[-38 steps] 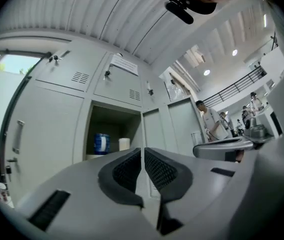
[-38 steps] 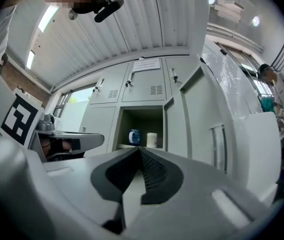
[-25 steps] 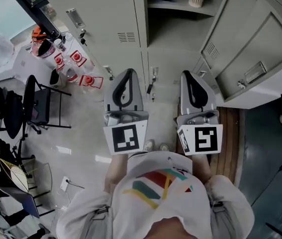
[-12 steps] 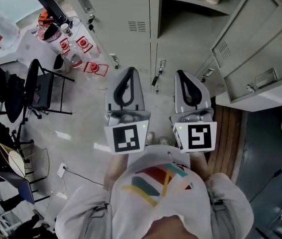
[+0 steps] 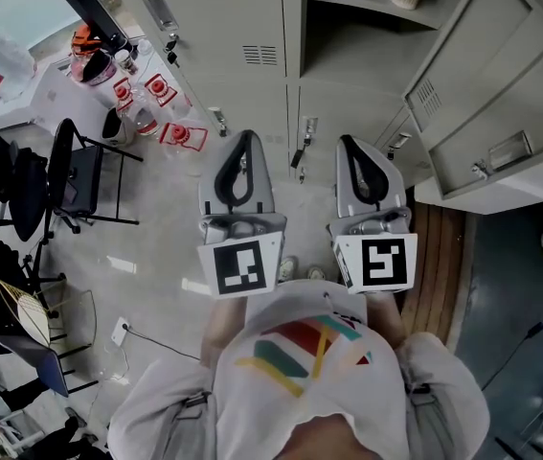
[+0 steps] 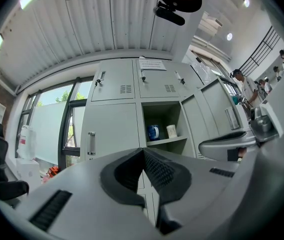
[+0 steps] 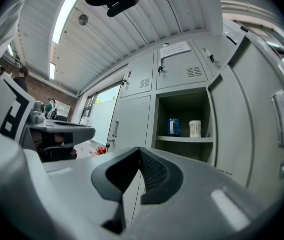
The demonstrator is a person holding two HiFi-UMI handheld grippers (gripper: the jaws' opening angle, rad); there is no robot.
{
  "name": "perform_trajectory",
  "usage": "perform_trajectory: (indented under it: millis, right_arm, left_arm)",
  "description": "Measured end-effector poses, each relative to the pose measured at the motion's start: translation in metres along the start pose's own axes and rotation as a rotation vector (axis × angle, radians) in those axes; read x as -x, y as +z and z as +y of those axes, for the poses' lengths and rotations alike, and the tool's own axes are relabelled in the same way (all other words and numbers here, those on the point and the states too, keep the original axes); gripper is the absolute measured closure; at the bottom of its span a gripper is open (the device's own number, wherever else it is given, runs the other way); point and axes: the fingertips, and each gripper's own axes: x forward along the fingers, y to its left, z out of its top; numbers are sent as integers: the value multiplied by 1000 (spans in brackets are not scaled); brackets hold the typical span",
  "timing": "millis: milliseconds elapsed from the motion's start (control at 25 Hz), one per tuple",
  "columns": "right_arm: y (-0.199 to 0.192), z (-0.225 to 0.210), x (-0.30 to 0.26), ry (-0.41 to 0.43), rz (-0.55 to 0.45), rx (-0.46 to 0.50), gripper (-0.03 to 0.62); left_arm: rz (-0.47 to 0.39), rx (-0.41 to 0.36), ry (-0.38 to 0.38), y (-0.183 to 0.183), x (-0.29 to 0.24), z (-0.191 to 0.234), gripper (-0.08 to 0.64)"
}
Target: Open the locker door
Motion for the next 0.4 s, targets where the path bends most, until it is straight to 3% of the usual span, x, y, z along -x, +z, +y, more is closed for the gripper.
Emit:
perform_trajectory:
  millis: [400]
  right_arm:
    - [-3, -1, 1, -6, 13, 12, 588]
  left_arm:
    - [2, 8, 8, 0, 1, 4, 545]
